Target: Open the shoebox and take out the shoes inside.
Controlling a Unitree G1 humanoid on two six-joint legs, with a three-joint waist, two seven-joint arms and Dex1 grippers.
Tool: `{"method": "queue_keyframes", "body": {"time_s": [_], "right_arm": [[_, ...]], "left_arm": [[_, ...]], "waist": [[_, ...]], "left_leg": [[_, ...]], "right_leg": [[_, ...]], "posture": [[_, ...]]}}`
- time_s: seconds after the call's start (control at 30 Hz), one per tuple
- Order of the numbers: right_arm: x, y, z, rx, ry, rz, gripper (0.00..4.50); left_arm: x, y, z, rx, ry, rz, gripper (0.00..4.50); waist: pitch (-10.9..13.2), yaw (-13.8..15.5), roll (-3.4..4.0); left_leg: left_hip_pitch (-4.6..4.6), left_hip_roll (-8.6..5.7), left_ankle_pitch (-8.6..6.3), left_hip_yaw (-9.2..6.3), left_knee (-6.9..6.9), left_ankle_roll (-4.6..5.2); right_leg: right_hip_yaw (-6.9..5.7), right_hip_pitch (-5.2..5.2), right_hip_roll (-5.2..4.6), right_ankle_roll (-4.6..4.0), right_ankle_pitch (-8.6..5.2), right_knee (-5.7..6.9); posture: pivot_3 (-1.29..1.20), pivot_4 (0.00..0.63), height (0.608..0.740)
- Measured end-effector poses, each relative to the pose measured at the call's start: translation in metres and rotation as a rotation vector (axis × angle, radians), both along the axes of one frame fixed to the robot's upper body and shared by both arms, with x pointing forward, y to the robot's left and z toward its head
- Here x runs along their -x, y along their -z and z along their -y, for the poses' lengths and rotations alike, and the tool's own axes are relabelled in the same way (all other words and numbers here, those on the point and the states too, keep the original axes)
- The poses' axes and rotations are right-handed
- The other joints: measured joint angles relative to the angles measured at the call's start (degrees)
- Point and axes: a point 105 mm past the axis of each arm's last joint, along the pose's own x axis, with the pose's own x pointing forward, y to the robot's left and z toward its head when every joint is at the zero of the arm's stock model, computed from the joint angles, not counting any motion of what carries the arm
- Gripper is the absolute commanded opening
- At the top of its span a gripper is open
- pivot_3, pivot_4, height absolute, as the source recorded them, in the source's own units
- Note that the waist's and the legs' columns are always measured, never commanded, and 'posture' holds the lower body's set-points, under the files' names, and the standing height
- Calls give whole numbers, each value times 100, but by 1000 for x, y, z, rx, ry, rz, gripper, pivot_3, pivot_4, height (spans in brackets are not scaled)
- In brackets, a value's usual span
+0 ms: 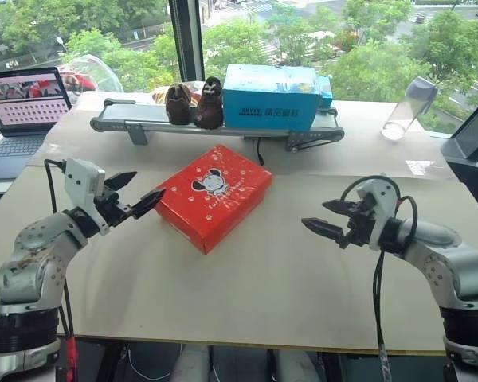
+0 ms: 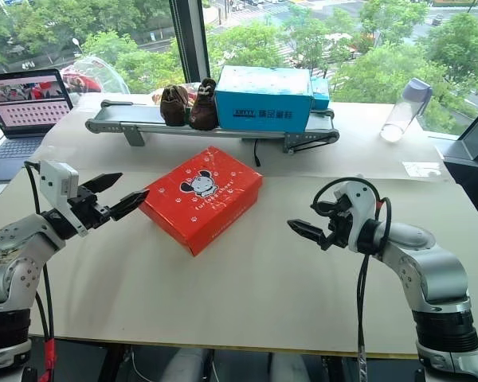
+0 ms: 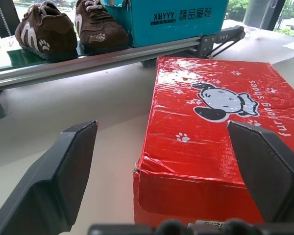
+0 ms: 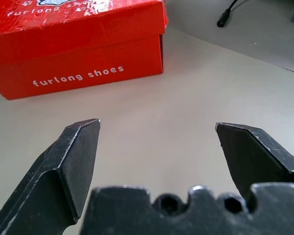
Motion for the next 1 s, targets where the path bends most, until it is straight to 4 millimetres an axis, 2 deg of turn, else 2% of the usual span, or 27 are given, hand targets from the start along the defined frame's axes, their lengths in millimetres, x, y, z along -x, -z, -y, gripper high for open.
{"method": "queue_keyframes", "body": {"time_s": [0.17,0.27,0.33,0.4,0.47,0.6,0.7,0.77,0.9,1.0], "right_arm": [[-6,-1,1,5,5,14,4464],[-17,-6,-3,13,3,46,4464],[-25,-8,-4,31,8,70,4464],[-39,-10,-7,66,17,94,4464],[-48,-4,-6,98,38,91,4464],[-59,10,-20,121,32,72,4464],[-64,14,-51,112,-27,77,4464],[-66,12,-64,109,-55,90,4464],[-67,10,-62,127,-48,101,4464],[-63,3,-47,168,-40,110,4464]], "left_arm": [[-3,-2,-7,18,-38,11,4500],[-15,-13,-39,102,-192,48,4500],[-21,-18,-69,143,-338,78,4500],[-23,-11,-111,124,-531,67,4500],[-22,-4,-129,92,-611,64,4500],[-31,8,-130,9,-620,65,4500],[-53,11,-114,-50,-563,81,4500],[-65,11,-103,-75,-534,95,4500],[-76,12,-93,-89,-494,103,4500],[-74,10,-96,-94,-464,101,4500]], "waist": [[0,-7,0],[0,-25,0],[0,-35,0],[0,-72,-1],[1,-70,-2],[3,15,-5],[3,25,-5],[2,13,-6],[3,-14,-7],[4,-37,-7]], "left_leg": [[1,0,0,0,4,0],[3,6,0,0,5,0],[5,5,0,0,4,0],[4,5,0,4,2,1],[3,4,0,4,1,0],[0,3,0,3,4,0],[1,2,1,3,12,-2],[-1,-1,1,3,12,-2],[-17,-2,-2,3,8,-6],[-20,-2,-2,3,8,-6]], "right_leg": [[1,1,0,1,1,2],[1,-1,7,0,2,6],[3,0,7,0,2,5],[6,-2,8,1,3,4],[6,-3,8,1,3,3],[3,-4,8,0,5,9],[4,-3,9,6,11,14],[7,-2,8,9,13,12],[8,-18,8,8,14,13],[8,-22,7,7,14,14]], "posture": [[0,150,740],[0,150,740],[0,150,740],[0,150,740],[0,150,740],[0,150,740],[0,150,740],[0,150,740],[0,150,740],[0,150,740]]}}
